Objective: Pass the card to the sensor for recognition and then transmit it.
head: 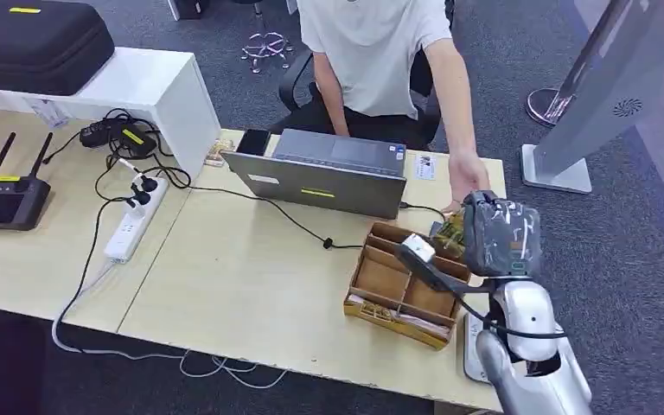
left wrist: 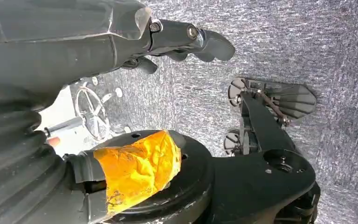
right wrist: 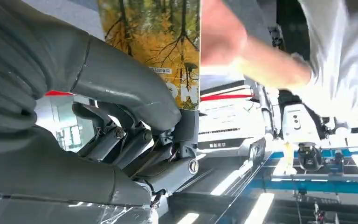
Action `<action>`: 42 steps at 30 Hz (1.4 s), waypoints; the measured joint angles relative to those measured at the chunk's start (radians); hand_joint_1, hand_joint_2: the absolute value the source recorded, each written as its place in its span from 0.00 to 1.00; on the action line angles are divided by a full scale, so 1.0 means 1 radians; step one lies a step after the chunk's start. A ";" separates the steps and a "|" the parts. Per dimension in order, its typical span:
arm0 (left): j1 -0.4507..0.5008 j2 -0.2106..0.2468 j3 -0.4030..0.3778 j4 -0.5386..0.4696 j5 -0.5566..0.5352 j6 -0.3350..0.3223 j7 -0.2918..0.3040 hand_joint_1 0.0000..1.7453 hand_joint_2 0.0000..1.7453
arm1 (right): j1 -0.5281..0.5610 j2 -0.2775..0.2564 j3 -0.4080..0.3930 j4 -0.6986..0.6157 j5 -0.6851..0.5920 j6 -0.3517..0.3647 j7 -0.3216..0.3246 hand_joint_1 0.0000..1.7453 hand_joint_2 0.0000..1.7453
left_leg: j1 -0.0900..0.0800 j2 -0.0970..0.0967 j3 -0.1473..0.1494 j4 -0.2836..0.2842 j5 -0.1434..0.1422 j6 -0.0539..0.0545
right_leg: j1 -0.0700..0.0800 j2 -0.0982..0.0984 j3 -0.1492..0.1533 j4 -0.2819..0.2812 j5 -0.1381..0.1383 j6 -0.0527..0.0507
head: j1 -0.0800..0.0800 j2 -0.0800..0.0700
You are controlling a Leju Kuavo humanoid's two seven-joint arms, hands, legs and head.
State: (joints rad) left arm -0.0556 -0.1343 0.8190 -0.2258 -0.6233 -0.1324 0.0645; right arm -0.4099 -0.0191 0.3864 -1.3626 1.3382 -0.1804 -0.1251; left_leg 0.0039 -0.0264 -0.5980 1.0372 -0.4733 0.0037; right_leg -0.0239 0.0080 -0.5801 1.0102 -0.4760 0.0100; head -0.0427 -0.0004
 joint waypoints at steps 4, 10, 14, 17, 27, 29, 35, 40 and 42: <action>0.000 0.004 0.000 0.000 -0.003 -0.002 0.003 0.00 1.00 | -0.069 0.000 -0.006 0.003 -0.009 0.021 0.004 1.00 1.00 | 0.000 -0.001 0.000 0.000 0.000 0.000 | 0.000 -0.001 0.000 0.000 0.000 0.000 | 0.000 0.000; 0.000 0.006 0.000 0.000 -0.006 -0.003 0.005 0.00 1.00 | -0.094 0.000 -0.006 0.013 -0.009 0.021 0.009 1.00 1.00 | 0.000 -0.001 0.000 0.000 0.000 0.000 | 0.000 -0.001 0.000 0.000 0.000 0.000 | 0.000 0.000; -0.001 0.007 0.000 0.000 -0.026 -0.008 0.005 0.00 1.00 | -0.174 0.007 -0.012 0.050 -0.003 0.030 0.061 1.00 1.00 | 0.000 0.000 -0.001 0.000 0.000 0.000 | 0.000 0.000 0.000 0.000 0.000 0.000 | 0.000 0.000; -0.001 0.008 0.000 0.000 -0.041 -0.015 0.004 0.00 1.00 | -0.266 0.025 -0.033 0.107 0.016 0.040 0.108 1.00 1.00 | 0.000 0.000 0.000 0.000 0.001 -0.001 | 0.000 0.000 -0.001 0.000 0.001 -0.001 | 0.000 0.000; -0.002 0.008 0.000 0.000 -0.060 -0.023 -0.002 0.00 1.00 | -0.442 0.082 -0.131 0.334 0.086 0.032 0.197 0.00 1.00 | 0.000 0.000 0.000 0.000 0.001 -0.001 | 0.000 0.000 -0.001 0.001 0.001 -0.001 | 0.000 0.000; -0.002 0.008 0.000 0.000 -0.062 -0.025 -0.003 0.00 1.00 | -0.447 0.086 -0.148 0.357 0.093 0.027 0.202 0.00 1.00 | 0.000 -0.001 0.000 0.000 0.001 -0.001 | 0.000 0.000 -0.001 0.000 0.001 -0.001 | 0.000 0.000; -0.002 0.009 0.000 0.000 -0.063 -0.020 -0.002 0.00 1.00 | -0.447 0.084 -0.207 0.400 0.132 0.027 0.210 0.00 1.00 | 0.000 -0.001 0.000 0.000 0.001 -0.001 | 0.000 0.000 -0.001 0.000 0.001 -0.001 | 0.000 0.000; -0.002 0.013 0.000 0.000 -0.071 -0.017 -0.002 0.00 1.00 | -0.445 0.077 -0.251 0.430 0.147 0.023 0.224 0.00 1.00 | 0.000 0.000 0.000 0.001 0.001 -0.001 | 0.000 0.000 -0.001 0.000 0.001 -0.001 | 0.000 0.000; -0.002 0.013 0.000 0.000 -0.070 -0.015 -0.002 0.00 1.00 | -0.438 0.061 -0.277 0.434 0.147 0.015 0.238 0.00 1.00 | 0.000 -0.001 0.000 0.001 0.001 -0.001 | 0.000 0.000 -0.001 0.000 0.001 -0.001 | 0.000 0.000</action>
State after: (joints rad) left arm -0.0574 -0.1213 0.8194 -0.2258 -0.6935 -0.1472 0.0629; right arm -0.8476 0.0419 0.1091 -0.9285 1.4847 -0.1656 0.1129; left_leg 0.0039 -0.0271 -0.5979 1.0381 -0.4722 0.0028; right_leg -0.0238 0.0075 -0.5811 1.0105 -0.4750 0.0088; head -0.0423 -0.0004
